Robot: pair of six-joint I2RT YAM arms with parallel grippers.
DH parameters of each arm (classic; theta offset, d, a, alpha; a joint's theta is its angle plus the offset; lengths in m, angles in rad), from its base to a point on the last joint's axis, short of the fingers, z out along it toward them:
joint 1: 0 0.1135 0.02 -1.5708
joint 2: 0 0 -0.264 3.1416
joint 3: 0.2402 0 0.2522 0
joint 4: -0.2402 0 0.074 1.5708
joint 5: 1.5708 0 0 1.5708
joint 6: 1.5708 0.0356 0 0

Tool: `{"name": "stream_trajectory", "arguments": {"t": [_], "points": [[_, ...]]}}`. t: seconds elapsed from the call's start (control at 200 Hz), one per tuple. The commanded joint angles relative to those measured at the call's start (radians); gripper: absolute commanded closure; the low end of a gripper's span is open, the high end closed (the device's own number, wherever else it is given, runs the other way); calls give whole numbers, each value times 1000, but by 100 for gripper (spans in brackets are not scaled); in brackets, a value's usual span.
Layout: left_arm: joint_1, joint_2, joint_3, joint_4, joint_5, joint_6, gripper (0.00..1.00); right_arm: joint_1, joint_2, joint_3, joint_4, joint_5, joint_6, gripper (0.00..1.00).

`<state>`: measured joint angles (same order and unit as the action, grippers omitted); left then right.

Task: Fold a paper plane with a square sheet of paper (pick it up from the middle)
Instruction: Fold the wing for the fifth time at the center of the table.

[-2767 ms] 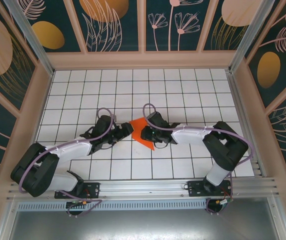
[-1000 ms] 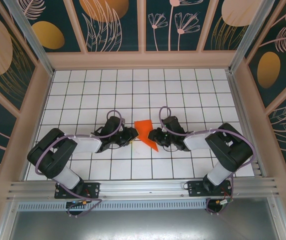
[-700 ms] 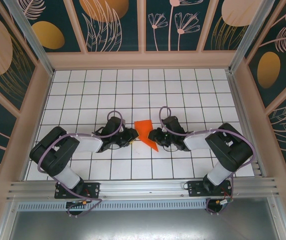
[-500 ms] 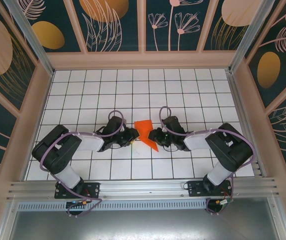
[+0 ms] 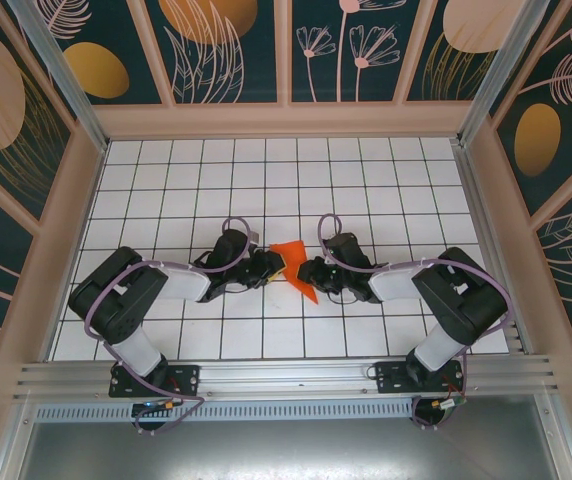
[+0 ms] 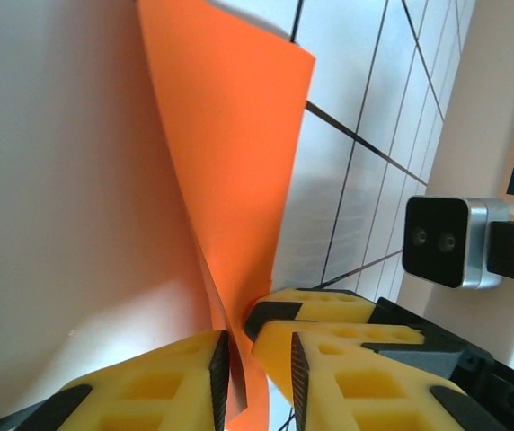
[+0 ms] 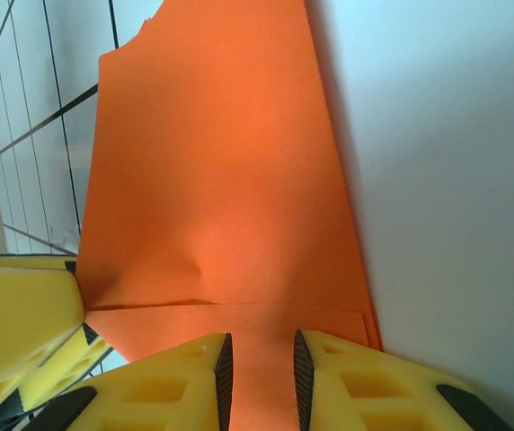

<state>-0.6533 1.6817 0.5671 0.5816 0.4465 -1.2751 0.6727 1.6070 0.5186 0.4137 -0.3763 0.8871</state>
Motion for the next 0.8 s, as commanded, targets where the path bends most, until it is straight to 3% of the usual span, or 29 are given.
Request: {"name": "stream_trajectory", "arguments": {"t": [0.0, 0.275, 0.46, 0.565, 0.796], "points": [[-5, 25, -6, 59, 28, -8, 71, -12, -28, -10, 14, -19, -76, 72], [-5, 82, -4, 61, 42, 5, 72, -17, -66, -24, 23, -30, -116, 69], [-4, 89, 4, 61, 34, 10, 84, -26, -112, -28, 9, -17, -163, 67], [-5, 66, -1, 66, 10, 3, 93, -27, -158, 2, -56, 35, -232, 60], [-4, -67, -34, 3, -92, -14, 96, -14, -256, 41, -127, 164, -463, 41]]}}
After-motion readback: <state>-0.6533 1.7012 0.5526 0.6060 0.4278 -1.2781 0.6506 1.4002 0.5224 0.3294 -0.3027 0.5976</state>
